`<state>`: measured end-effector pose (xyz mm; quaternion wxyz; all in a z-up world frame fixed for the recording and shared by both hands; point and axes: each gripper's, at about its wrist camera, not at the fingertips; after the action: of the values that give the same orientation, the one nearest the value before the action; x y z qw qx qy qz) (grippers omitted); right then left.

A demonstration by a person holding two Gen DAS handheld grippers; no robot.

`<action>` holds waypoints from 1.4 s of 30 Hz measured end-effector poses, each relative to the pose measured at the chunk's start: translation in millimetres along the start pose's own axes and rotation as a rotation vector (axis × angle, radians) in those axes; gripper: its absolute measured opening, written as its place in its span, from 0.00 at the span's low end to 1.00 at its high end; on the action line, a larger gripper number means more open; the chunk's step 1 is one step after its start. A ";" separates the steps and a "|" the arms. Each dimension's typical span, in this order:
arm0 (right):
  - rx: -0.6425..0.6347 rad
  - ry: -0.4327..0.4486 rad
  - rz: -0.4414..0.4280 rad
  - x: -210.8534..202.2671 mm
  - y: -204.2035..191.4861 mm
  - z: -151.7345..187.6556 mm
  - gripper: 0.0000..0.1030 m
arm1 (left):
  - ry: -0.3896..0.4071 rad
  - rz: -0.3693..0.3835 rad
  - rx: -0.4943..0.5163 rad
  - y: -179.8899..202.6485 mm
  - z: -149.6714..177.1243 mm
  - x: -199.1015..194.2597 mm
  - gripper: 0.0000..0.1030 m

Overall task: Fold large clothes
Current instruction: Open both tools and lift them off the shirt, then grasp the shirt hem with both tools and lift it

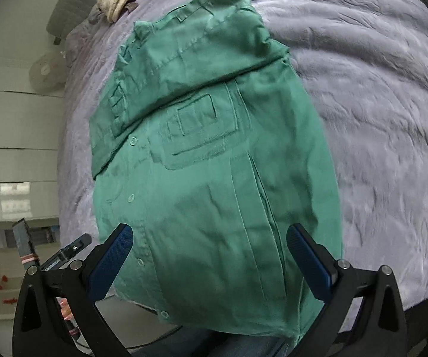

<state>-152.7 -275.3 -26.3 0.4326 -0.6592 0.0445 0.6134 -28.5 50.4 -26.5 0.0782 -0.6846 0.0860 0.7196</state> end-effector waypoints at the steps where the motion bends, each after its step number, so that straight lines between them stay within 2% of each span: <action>1: 0.003 0.012 0.006 0.3 -0.7 3.6 1.00 | 0.000 0.000 0.004 -5.5 4.3 1.9 1.00; 14: 0.038 0.066 0.107 9.0 -7.1 70.0 1.00 | 0.018 0.009 0.013 -60.5 58.7 14.3 1.00; 22: 0.075 0.101 0.087 7.9 -4.4 99.6 1.00 | 0.019 0.009 0.036 -76.9 74.3 18.0 1.00; 28: 0.110 0.131 0.114 -2.0 10.5 111.3 1.00 | -0.007 -0.003 0.037 -98.1 82.4 36.3 1.00; 33: 0.169 0.153 0.134 -9.5 38.8 116.5 1.00 | -0.053 0.063 0.040 -114.5 87.0 57.7 1.00; 36: 0.197 0.150 0.114 -6.5 54.2 114.1 1.00 | -0.087 0.117 0.073 -113.5 88.8 70.9 1.00; 42: 0.196 0.057 0.041 19.0 79.2 108.7 1.00 | -0.131 0.165 0.110 -101.8 88.3 90.7 1.00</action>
<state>-278.6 -247.7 -69.4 0.4809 -0.6300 0.1300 0.5958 -95.4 169.3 -114.6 0.0614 -0.6214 0.1763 0.7609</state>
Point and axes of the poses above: each gripper's, at about its wrist camera, not at the fingertips, and x roughly the way its jaws point, y to its right, z to its underside, and after that the axes turned 10 degrees about -y, right-handed
